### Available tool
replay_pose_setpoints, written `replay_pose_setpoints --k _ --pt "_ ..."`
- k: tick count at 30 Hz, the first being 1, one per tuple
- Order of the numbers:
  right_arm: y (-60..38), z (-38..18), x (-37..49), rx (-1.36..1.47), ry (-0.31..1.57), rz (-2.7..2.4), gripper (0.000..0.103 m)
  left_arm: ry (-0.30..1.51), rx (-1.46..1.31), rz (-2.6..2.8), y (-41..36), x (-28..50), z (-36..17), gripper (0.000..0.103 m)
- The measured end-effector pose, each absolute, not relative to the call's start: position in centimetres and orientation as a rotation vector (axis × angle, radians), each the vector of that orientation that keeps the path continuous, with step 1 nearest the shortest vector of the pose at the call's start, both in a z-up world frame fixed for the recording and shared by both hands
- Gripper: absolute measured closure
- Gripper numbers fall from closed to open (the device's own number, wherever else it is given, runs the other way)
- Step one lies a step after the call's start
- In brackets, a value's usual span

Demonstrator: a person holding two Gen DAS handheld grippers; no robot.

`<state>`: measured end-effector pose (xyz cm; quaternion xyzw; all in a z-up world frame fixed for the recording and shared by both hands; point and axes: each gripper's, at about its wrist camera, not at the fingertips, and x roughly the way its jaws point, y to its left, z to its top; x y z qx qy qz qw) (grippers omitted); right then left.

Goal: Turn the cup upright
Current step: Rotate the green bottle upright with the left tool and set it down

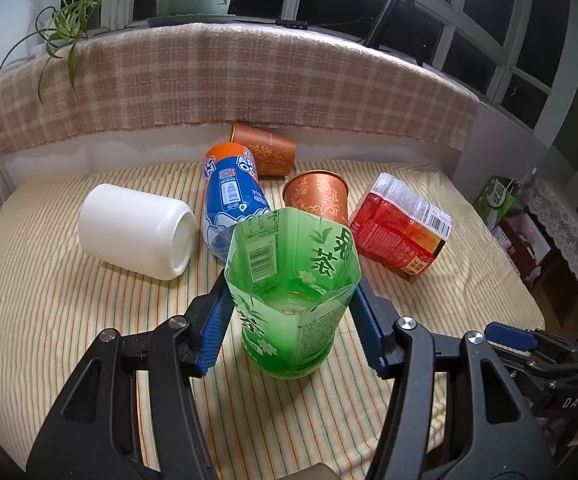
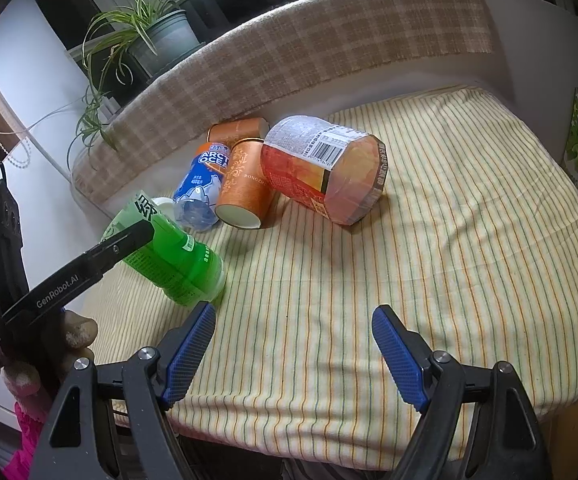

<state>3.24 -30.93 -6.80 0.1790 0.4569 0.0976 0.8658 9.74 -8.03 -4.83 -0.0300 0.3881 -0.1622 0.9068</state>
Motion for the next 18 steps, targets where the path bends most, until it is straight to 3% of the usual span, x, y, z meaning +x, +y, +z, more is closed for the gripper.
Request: replay_pose_setpoints --k 13,18 --pt "-30.7 -6.0 3.2 0.344 0.925 0.188 0.02 0.817 -0.073 -0.362 -8.1 9.4 -5.0 0.041" --pt "-30.5 -5.6 3.0 0.324 0.912 0.179 0.02 0.821 -0.084 -0.381 -7.9 9.4 -5.0 0.025"
